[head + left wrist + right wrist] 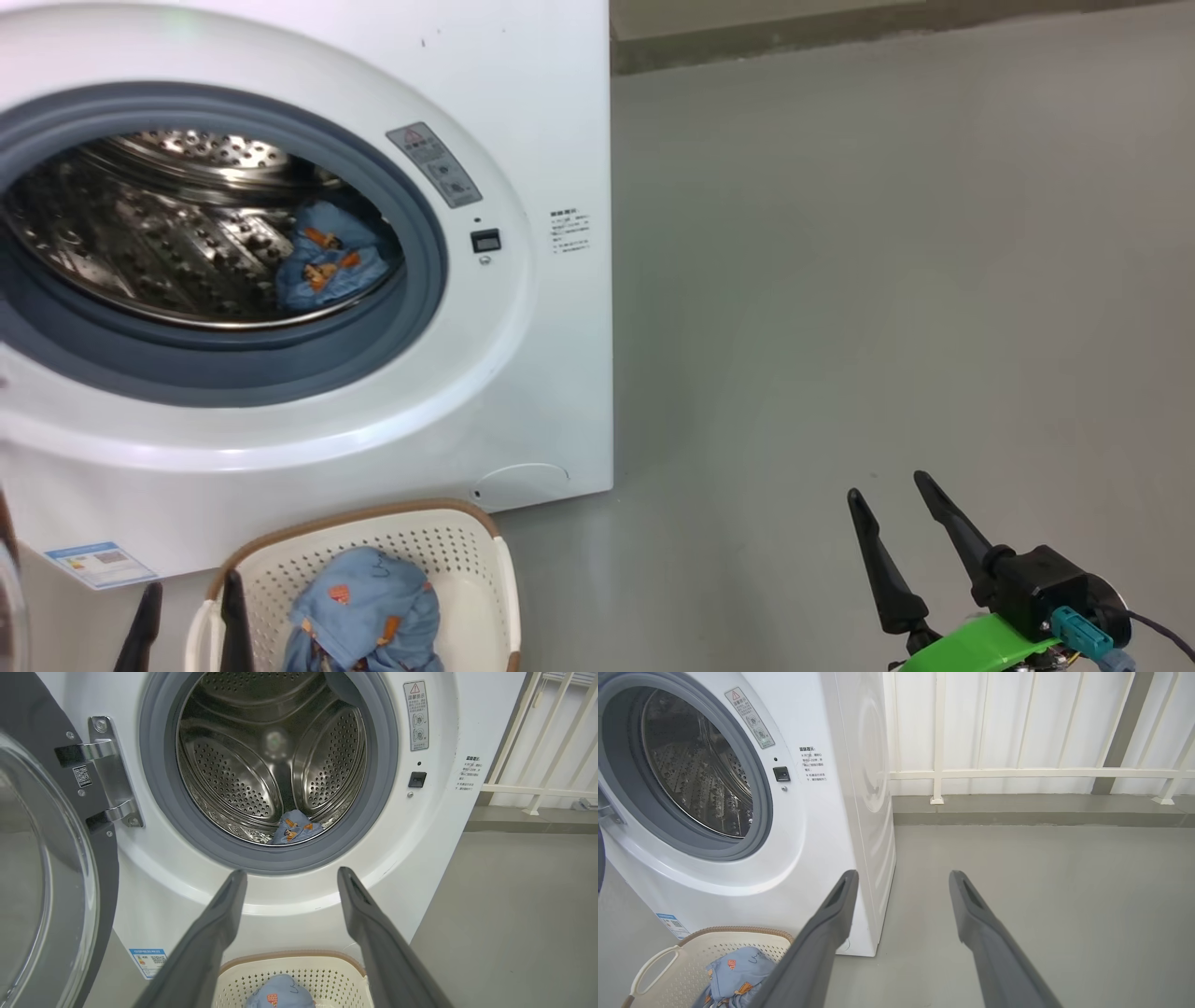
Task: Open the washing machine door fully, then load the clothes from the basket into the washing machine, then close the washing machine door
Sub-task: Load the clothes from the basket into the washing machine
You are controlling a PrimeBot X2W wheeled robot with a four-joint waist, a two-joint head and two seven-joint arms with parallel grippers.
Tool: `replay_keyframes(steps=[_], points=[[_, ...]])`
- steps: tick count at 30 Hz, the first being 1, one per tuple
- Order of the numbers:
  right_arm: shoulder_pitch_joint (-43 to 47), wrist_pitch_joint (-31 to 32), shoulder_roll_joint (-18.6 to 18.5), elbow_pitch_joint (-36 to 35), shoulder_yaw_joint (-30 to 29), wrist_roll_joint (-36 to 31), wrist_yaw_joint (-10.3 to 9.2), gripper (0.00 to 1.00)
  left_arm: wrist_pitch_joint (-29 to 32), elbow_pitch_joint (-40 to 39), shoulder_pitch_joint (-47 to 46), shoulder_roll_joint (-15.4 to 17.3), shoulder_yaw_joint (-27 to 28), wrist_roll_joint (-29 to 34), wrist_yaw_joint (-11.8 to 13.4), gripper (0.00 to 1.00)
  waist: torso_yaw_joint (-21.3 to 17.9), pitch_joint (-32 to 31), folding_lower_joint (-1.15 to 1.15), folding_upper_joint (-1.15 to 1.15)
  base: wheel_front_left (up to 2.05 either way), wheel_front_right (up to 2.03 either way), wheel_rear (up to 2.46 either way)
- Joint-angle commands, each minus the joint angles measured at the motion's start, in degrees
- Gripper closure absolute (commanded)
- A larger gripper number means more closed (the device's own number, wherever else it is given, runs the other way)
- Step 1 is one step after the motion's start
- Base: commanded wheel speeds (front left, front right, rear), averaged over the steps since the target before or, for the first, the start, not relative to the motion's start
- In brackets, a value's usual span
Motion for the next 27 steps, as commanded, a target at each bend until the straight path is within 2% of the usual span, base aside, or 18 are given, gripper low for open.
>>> replay_keyframes(steps=[1,14,27], points=[[-0.25,-0.44,-0.53,-1.59,1.42,-0.53,0.09,0.0,-0.3,-1.7,-0.24,0.41,1.56,-0.21,0.84,0.0,0.64,-0.72,0.0,0.0,0.0,0.0,0.0],[1.52,-0.44,-1.11,-2.1,1.11,-0.79,0.09,0.0,-0.3,-4.04,4.07,0.27,-1.38,-1.64,4.22,0.0,2.25,-1.64,0.0,0.0,0.0,0.0,0.0],[1.91,-0.44,-1.12,-2.42,1.01,-0.68,0.09,0.0,-0.3,-4.42,5.47,0.26,-2.45,-2.16,5.0,0.0,2.49,-1.72,0.0,0.0,0.0,0.0,0.0]])
